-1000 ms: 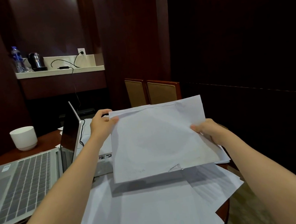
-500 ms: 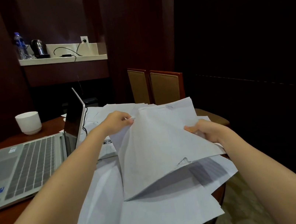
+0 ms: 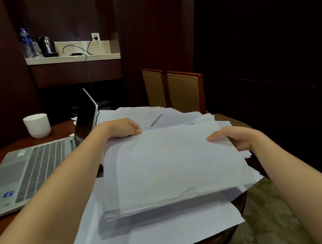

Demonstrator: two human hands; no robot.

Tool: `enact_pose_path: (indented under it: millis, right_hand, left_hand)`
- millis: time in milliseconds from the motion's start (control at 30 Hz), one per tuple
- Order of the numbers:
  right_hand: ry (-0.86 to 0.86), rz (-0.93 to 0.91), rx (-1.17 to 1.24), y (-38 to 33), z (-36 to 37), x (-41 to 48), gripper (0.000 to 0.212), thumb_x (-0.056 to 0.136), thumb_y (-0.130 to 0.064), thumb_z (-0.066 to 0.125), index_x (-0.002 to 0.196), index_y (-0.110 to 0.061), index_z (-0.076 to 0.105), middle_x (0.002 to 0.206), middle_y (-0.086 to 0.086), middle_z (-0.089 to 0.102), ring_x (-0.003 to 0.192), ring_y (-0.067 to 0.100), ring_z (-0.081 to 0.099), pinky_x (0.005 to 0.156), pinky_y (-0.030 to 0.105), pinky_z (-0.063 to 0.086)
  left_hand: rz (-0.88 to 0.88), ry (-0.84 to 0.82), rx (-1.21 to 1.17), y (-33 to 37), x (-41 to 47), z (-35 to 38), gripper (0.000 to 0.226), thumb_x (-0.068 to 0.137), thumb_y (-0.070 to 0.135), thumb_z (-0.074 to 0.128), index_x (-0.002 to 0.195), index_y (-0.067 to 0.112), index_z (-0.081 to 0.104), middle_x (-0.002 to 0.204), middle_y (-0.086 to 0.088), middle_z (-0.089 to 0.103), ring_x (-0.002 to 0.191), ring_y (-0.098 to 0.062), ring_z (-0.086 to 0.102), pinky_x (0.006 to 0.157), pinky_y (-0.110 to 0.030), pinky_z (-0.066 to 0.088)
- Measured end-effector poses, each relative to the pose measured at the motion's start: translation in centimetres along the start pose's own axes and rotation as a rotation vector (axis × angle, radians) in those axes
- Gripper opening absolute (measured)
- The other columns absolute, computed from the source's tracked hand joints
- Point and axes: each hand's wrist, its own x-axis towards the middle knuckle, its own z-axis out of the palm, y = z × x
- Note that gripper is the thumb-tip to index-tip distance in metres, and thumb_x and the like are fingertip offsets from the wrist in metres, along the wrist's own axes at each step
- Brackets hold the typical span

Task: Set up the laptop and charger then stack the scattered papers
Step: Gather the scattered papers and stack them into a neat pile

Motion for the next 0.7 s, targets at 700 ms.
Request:
enact_pose_path:
  millis: [700]
  right_hand:
    - [0.081, -0.057, -0.211, 0.3, 6.6, 2.7, 0.005, 0.087, -0.006, 0.063, 0.088, -0.011, 0.061, 0.078, 0.003, 0.059, 0.058, 0.009, 0.056, 0.048, 0.014, 0.046]
  left_hand:
    - [-0.178, -0.425, -0.060, -2.4, -1.2, 3.5, 0.012, 0.087, 0.013, 0.065, 0.095, 0.022, 0.063, 0.082, 0.001, 0.061, 0.070, -0.013, 0.056, 0.069, -0.021, 0.051]
